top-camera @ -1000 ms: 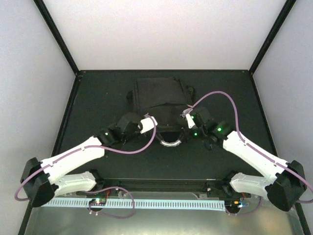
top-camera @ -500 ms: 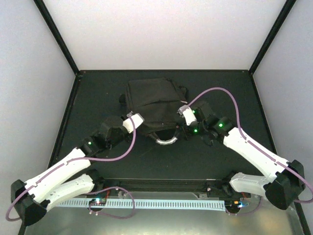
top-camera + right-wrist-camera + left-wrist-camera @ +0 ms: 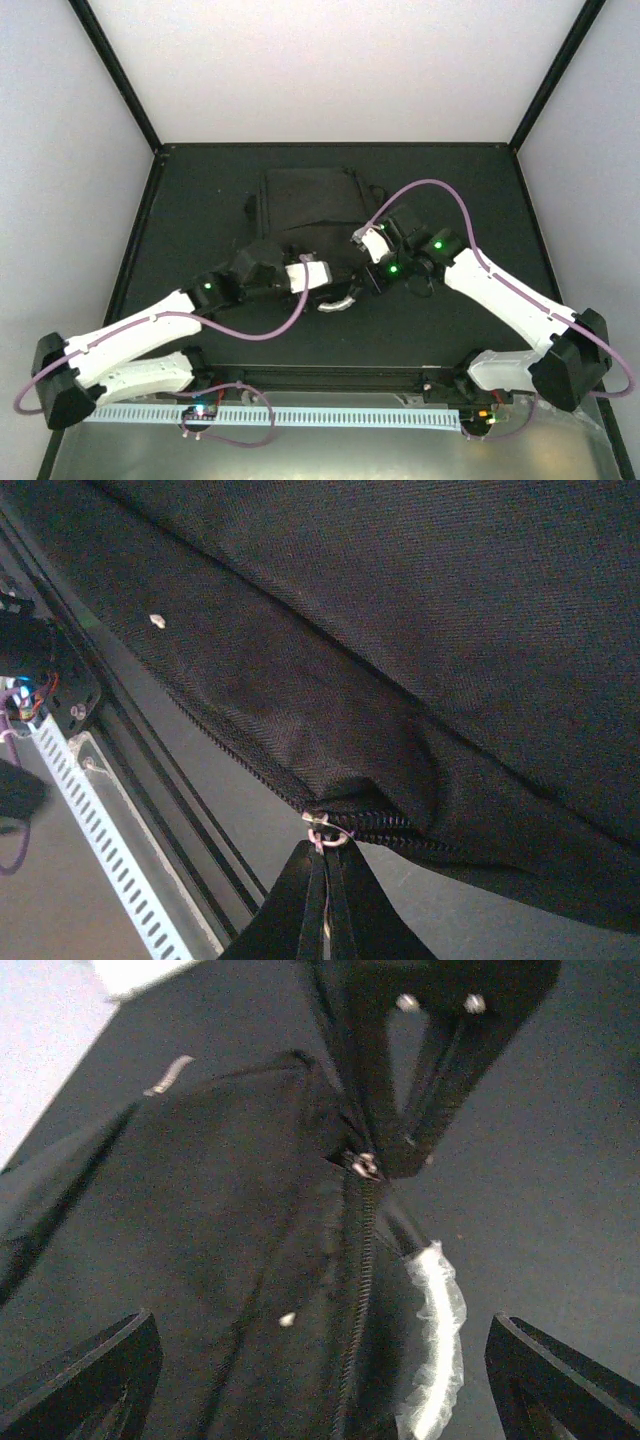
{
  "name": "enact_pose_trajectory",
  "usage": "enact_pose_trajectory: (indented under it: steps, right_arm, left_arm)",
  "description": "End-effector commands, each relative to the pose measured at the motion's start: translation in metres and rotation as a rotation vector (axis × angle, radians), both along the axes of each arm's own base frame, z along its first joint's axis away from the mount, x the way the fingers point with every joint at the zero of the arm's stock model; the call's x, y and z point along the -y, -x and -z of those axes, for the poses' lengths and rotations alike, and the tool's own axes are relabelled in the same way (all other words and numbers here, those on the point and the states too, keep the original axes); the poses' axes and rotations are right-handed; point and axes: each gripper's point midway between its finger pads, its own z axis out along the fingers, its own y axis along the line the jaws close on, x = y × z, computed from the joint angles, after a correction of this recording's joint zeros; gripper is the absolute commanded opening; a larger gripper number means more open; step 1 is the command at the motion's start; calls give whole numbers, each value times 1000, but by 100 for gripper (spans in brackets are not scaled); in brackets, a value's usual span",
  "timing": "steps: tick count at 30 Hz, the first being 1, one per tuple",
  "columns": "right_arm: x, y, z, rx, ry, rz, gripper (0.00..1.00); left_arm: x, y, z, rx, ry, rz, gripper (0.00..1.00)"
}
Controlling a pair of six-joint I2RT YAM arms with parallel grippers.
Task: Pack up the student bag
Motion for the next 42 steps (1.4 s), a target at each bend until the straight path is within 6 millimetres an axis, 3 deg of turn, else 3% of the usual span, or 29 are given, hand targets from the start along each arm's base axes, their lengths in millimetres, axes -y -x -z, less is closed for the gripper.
enact_pose_trajectory:
  steps: [1,5,8,12,15,19,24,28,33,37,42]
  right_arm:
    - [-13,2,-24,0,-82,-23,2]
    - [-12,3,-23,-8,-71,-27,2]
    - [-11,3,-23,-5,-65,-24,2]
    - [-6,0,-21,11,-36,-9,3]
    - [11,-10,-11,41,85,43,5]
    - [19,-5,-4,23,140,14,14]
    - [6,2,-1,-1,49,-18,18]
    - [-4,6,-13,59,-79,-26,36]
    - [-4,-1,-21,152,-193,47,43]
    - [-8,-1,-15,85,-250,92,44]
    - [-17,4,-16,0,-361,121,54]
  left_arm:
    - [16,-3,18,78,-108,57,89]
    - [24,-10,31,111,-164,51,84]
    - [22,-26,39,133,-212,-25,70]
    - [18,-38,51,168,-287,-88,33]
    - [3,-49,55,210,-333,-179,3]
    - [-9,-54,48,265,-315,-244,2]
    - [5,-47,21,244,-158,-221,2]
    - [16,-38,8,199,-55,-180,2]
    - [13,-36,6,201,-44,-178,2]
    - [11,-35,5,200,-41,-179,2]
    - [10,-31,2,200,-16,-173,1]
